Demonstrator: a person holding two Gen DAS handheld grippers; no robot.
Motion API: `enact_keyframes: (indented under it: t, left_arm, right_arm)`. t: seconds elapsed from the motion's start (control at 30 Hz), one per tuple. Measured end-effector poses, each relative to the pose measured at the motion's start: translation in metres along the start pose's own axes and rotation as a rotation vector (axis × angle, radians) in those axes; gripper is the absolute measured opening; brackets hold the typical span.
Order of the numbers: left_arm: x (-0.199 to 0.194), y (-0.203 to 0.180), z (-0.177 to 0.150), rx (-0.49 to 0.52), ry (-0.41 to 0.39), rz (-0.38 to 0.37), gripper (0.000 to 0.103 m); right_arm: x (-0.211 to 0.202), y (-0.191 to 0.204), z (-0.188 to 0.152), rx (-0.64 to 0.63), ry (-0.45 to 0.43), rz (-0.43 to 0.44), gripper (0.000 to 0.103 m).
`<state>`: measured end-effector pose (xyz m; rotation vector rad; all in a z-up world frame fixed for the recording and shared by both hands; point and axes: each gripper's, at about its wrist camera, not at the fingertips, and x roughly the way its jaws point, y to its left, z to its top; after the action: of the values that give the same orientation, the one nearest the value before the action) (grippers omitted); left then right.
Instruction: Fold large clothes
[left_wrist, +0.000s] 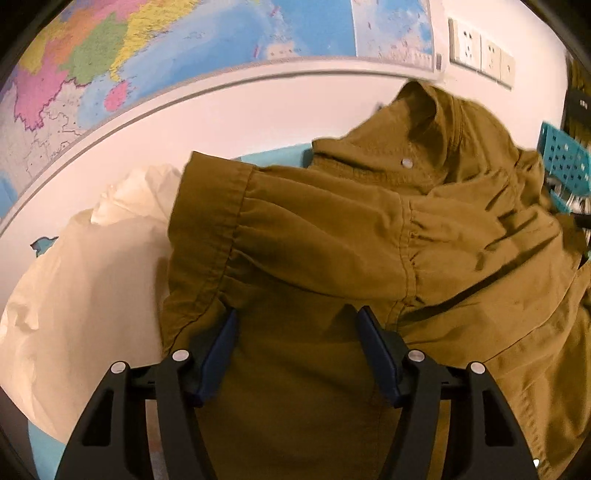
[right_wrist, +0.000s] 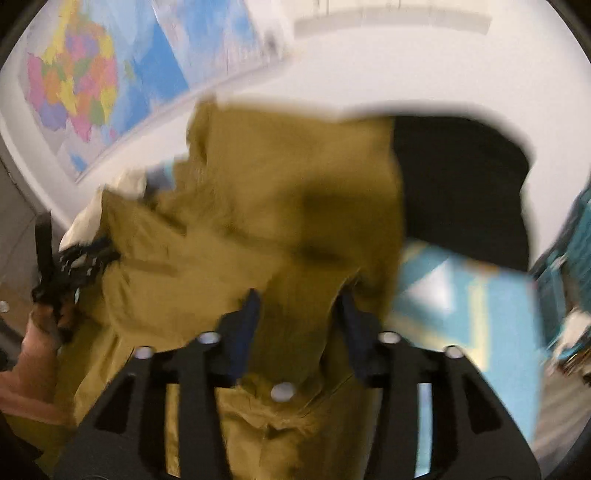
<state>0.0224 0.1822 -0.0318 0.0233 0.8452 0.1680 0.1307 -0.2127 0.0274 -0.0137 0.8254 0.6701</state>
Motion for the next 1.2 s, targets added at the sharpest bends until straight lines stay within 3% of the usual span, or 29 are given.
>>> enact_keyframes:
  t: [0.03, 0.13, 0.2, 0.37, 0.43, 0.47, 0.5, 0.63, 0.73, 0.83, 0.93, 0.97, 1.0, 1.1, 1.17, 1.2]
  left_arm:
    - [-0.002, 0.003, 0.001, -0.016, -0.003, -0.011, 0.064]
    - [-0.015, 0.008, 0.003, -0.036, -0.039, -0.041, 0.064]
    - [-0.019, 0.006, 0.002, -0.025, -0.049, -0.044, 0.064]
    - [-0.007, 0.008, 0.005, -0.036, -0.014, -0.029, 0.064]
    - [-0.001, 0.013, 0.004, -0.047, -0.003, -0.031, 0.064]
    - [-0.001, 0.015, 0.003, -0.052, -0.003, -0.036, 0.063]
    - [-0.002, 0.016, 0.002, -0.054, -0.007, -0.037, 0.062]
    - [-0.001, 0.024, 0.006, -0.105, -0.022, -0.038, 0.056]
    - [0.001, 0.03, 0.007, -0.145, -0.021, -0.033, 0.056]
    - [0.012, 0.025, 0.006, -0.117, 0.017, 0.0, 0.056]
    - [0.015, 0.019, 0.007, -0.081, 0.027, 0.03, 0.057]
    - [0.011, 0.02, 0.008, -0.086, 0.025, 0.022, 0.058]
    - [0.006, 0.021, 0.009, -0.091, 0.014, 0.007, 0.059]
    - [-0.014, 0.025, 0.012, -0.088, -0.054, -0.059, 0.065]
    - [-0.02, 0.021, 0.019, -0.049, -0.082, -0.054, 0.068]
    - [-0.017, 0.018, 0.023, -0.034, -0.078, -0.038, 0.068]
  right_arm:
    - [-0.006, 0.005, 0.005, -0.025, -0.027, 0.002, 0.064]
    - [0.009, 0.042, 0.019, -0.16, -0.013, 0.066, 0.063]
    - [0.038, 0.068, 0.025, -0.265, 0.054, 0.1, 0.054]
    - [0.12, 0.106, 0.025, -0.411, 0.245, 0.092, 0.052]
    - [0.131, 0.106, 0.022, -0.405, 0.297, 0.141, 0.03]
    - [0.13, 0.107, 0.023, -0.411, 0.291, 0.141, 0.013]
    - [0.12, 0.11, 0.026, -0.441, 0.243, 0.128, 0.006]
    - [0.092, 0.109, 0.049, -0.392, 0.044, 0.089, 0.005]
    - [0.114, 0.112, 0.045, -0.416, 0.084, 0.038, 0.006]
    - [0.131, 0.11, 0.036, -0.42, 0.123, 0.016, 0.01]
    - [0.104, 0.097, 0.04, -0.355, 0.065, 0.04, 0.021]
    - [0.091, 0.094, 0.036, -0.349, 0.042, 0.038, 0.032]
    - [0.075, 0.091, 0.031, -0.348, 0.017, 0.049, 0.035]
    - [0.042, 0.088, 0.013, -0.368, 0.014, 0.107, 0.035]
    - [0.044, 0.089, 0.004, -0.381, 0.055, 0.128, 0.032]
    - [0.049, 0.087, -0.003, -0.397, 0.077, 0.09, 0.032]
